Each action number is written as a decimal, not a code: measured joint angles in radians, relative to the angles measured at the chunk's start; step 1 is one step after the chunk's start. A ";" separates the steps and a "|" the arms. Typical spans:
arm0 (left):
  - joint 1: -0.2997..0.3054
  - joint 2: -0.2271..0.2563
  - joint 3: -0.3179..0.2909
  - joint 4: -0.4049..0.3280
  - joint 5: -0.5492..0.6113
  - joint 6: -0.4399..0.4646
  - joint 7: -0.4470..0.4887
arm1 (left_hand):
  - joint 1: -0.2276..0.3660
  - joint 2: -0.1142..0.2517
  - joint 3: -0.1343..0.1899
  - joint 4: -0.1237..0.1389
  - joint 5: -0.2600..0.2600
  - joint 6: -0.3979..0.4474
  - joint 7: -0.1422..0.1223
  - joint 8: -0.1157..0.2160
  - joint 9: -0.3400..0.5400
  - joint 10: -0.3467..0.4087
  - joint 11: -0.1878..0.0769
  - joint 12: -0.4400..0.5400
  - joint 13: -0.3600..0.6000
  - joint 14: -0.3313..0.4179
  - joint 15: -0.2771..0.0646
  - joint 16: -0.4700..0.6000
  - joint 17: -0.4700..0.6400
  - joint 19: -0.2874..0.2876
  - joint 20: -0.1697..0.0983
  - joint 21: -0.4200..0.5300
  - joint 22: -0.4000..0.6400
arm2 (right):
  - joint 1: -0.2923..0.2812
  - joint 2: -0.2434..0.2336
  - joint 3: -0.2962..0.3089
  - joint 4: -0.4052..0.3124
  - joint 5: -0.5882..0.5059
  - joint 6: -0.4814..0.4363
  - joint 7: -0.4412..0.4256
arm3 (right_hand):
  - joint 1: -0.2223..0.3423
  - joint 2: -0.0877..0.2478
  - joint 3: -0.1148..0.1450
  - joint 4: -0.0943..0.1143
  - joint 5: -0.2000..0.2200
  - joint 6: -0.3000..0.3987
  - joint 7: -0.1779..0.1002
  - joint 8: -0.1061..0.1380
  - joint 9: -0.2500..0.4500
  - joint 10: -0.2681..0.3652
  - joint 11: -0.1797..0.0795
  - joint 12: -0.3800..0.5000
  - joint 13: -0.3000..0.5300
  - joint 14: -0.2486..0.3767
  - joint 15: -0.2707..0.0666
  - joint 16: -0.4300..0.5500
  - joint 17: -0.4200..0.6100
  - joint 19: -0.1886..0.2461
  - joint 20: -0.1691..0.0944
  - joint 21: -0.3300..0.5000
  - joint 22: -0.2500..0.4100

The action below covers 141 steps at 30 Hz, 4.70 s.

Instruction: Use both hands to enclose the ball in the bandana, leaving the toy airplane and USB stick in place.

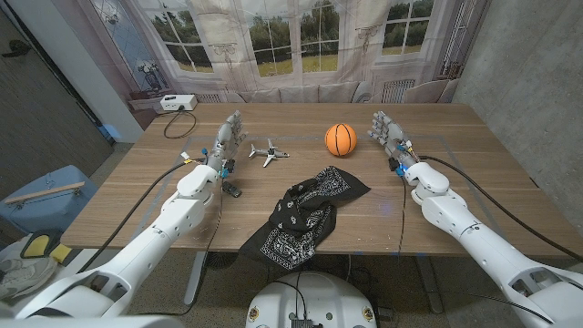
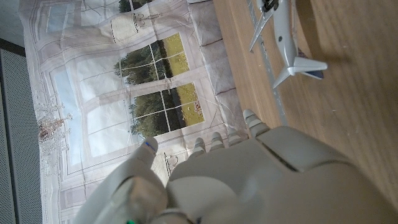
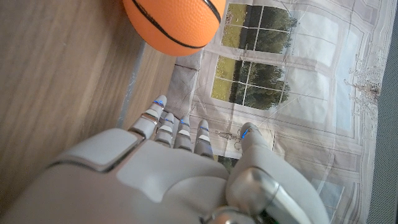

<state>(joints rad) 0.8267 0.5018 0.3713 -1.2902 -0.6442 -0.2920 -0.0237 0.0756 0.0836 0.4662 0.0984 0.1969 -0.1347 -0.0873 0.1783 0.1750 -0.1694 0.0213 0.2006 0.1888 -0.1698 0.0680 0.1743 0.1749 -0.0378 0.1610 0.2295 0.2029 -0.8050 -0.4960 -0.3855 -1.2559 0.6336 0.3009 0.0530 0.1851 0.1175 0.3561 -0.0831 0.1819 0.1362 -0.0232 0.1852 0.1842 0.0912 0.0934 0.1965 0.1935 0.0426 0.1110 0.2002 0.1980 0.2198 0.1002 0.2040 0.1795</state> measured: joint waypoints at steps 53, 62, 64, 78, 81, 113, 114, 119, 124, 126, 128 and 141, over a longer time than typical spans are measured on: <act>-0.025 0.005 0.041 -0.127 0.064 0.154 0.139 | -0.004 -0.004 0.000 0.000 0.000 0.051 -0.003 0.014 0.000 0.061 0.043 0.026 0.005 0.035 0.088 0.019 0.005 0.004 0.047 0.007 0.004 | -0.198 -0.337 -0.003 -0.447 -0.475 -0.272 -0.311 | 0.110 0.030 0.055 -0.064 0.000 0.025 -0.014 0.007 0.000 0.052 -0.002 0.008 0.000 0.043 -0.022 0.004 -0.007 0.025 -0.010 0.000 0.000; -0.019 -0.001 0.051 -0.150 0.075 0.161 0.156 | -0.008 -0.008 -0.005 0.004 0.000 0.053 -0.002 0.014 0.000 0.061 0.043 0.026 0.005 0.035 0.087 0.019 0.004 0.004 0.046 0.007 0.004 | -0.243 -0.405 0.005 -0.545 -0.533 -0.370 -0.317 | 0.134 0.034 0.065 -0.073 0.000 0.025 -0.014 0.007 0.000 0.052 -0.002 0.008 0.000 0.049 -0.027 0.004 -0.007 0.021 -0.014 0.000 0.000; -0.019 -0.003 0.053 -0.153 0.077 0.161 0.157 | -0.008 -0.008 -0.005 0.004 0.000 0.053 -0.002 0.014 0.000 0.061 0.043 0.026 0.005 0.035 0.087 0.019 0.004 0.004 0.046 0.007 0.004 | -0.252 -0.420 0.007 -0.567 -0.546 -0.396 -0.318 | 0.137 0.032 0.065 -0.073 0.000 0.025 -0.014 0.007 0.000 0.056 -0.007 0.008 0.000 0.049 -0.027 0.004 -0.007 0.021 -0.014 0.000 0.000; -0.015 -0.009 0.062 -0.168 0.087 0.161 0.159 | -0.012 -0.012 -0.009 0.008 0.000 0.052 -0.002 0.014 0.005 0.065 0.047 0.026 0.005 0.038 0.091 0.019 0.004 0.004 0.046 0.007 0.004 | -0.292 -0.491 0.009 -0.676 -0.612 -0.513 -0.291 | 0.251 0.065 0.132 -0.095 0.012 0.025 -0.014 0.007 0.003 0.067 -0.017 0.008 0.000 0.059 -0.042 0.004 -0.007 0.032 -0.025 0.000 -0.003; -0.011 -0.009 0.063 -0.174 0.089 0.160 0.160 | -0.012 -0.012 -0.009 0.008 0.000 0.056 0.002 0.014 0.005 0.065 0.047 0.026 0.005 0.038 0.091 0.019 0.004 0.004 0.046 0.007 0.004 | -0.293 -0.506 0.000 -0.701 -0.624 -0.529 -0.282 | 0.295 0.072 0.161 -0.099 0.015 0.025 -0.014 0.012 0.005 0.070 -0.020 0.008 0.005 0.061 -0.047 0.004 -0.007 0.034 -0.027 0.000 -0.003; 0.023 0.002 0.055 -0.229 0.095 0.145 0.177 | -0.016 -0.016 -0.016 0.009 0.000 0.065 0.000 0.014 0.004 0.074 0.045 0.026 0.004 0.043 0.086 0.019 0.004 0.004 0.046 0.007 0.004 | -0.225 -0.572 -0.112 -0.855 -0.863 -0.657 -0.132 | 0.440 0.040 0.213 -0.107 0.006 0.039 -0.018 0.019 0.004 0.075 -0.040 0.008 0.005 0.079 -0.064 0.004 -0.012 0.050 -0.021 0.000 -0.003; 0.024 0.002 0.054 -0.230 0.095 0.145 0.177 | -0.016 -0.016 -0.016 0.009 0.000 0.065 0.000 0.014 0.004 0.074 0.045 0.026 0.004 0.043 0.086 0.019 0.004 0.004 0.046 0.007 0.004 | -0.224 -0.572 -0.113 -0.855 -0.871 -0.658 -0.125 | 0.446 0.041 0.213 -0.107 0.006 0.039 -0.018 0.019 0.004 0.075 -0.040 0.008 0.005 0.085 -0.064 0.004 -0.012 0.052 -0.019 0.000 -0.003; 0.024 0.002 0.054 -0.232 0.094 0.146 0.177 | -0.016 -0.016 -0.016 0.009 0.000 0.065 0.000 0.014 0.004 0.074 0.045 0.026 0.004 0.043 0.086 0.019 0.004 0.004 0.046 0.007 0.004 | -0.202 -0.572 -0.135 -0.863 -0.903 -0.660 -0.089 | 0.463 0.032 0.217 -0.103 0.007 0.050 -0.018 0.019 0.004 0.076 -0.040 0.008 0.004 0.095 -0.074 0.010 -0.012 0.059 -0.020 0.008 -0.003; 0.024 0.002 0.054 -0.233 0.093 0.149 0.177 | -0.016 -0.016 -0.016 0.009 0.000 0.065 0.000 0.014 0.004 0.074 0.045 0.026 0.004 0.043 0.086 0.019 0.004 0.004 0.046 0.007 0.004 | -0.183 -0.568 -0.153 -0.865 -0.935 -0.660 -0.054 | 0.490 0.027 0.221 -0.107 0.003 0.064 -0.018 0.019 0.004 0.088 -0.052 0.008 0.004 0.113 -0.081 0.012 -0.012 0.066 -0.016 0.008 -0.003; 0.023 0.001 0.055 -0.233 0.093 0.150 0.177 | -0.016 -0.016 -0.016 0.009 0.000 0.065 0.000 0.014 0.004 0.074 0.045 0.026 0.004 0.043 0.086 0.019 0.004 0.004 0.046 0.007 0.004 | -0.174 -0.565 -0.161 -0.865 -0.950 -0.659 -0.038 | 0.500 0.024 0.223 -0.105 0.003 0.067 -0.020 0.026 0.004 0.101 -0.050 0.013 0.004 0.115 -0.083 0.012 -0.012 0.071 -0.020 0.008 -0.003; 0.022 0.000 0.055 -0.232 0.093 0.151 0.177 | -0.016 -0.016 -0.016 0.009 0.000 0.065 0.000 0.014 0.004 0.074 0.045 0.026 0.004 0.043 0.086 0.019 0.004 0.004 0.046 0.007 0.004 | -0.167 -0.564 -0.167 -0.866 -0.965 -0.658 -0.025 | 0.516 0.027 0.226 -0.108 0.003 0.077 -0.020 0.026 0.004 0.108 -0.051 0.015 0.004 0.122 -0.090 0.012 -0.012 0.073 -0.023 0.008 -0.003; 0.015 -0.007 0.059 -0.219 0.094 0.151 0.176 | -0.020 -0.020 -0.020 0.013 0.000 0.065 0.000 0.014 0.004 0.074 0.045 0.026 0.004 0.043 0.086 0.019 0.004 0.004 0.046 0.007 0.004 | -0.116 -0.536 -0.216 -0.860 -1.068 -0.652 0.053 | 0.629 0.034 0.250 -0.109 0.003 0.098 -0.041 0.030 0.004 0.124 -0.078 0.015 0.004 0.134 -0.110 0.012 -0.009 0.093 -0.043 0.007 -0.003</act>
<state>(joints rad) 0.8421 0.4947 0.4300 -1.5096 -0.5501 -0.1413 0.1520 0.0558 0.0638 0.4462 0.1117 0.1969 -0.0698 -0.0874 0.1925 0.1791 -0.0956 0.0662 0.2267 0.1932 -0.1266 0.1536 0.1937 0.1790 -0.0342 0.2071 0.2366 0.2068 -0.9210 -1.0317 -0.6013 -2.1157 -0.4343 -0.3506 0.1060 0.8141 0.1514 0.6060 -0.1919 0.1847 0.2345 -0.0643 0.2148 0.1883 0.2148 0.0153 0.2119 0.1978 0.1766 0.0011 0.2119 0.1887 0.3130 0.0572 0.2115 0.1770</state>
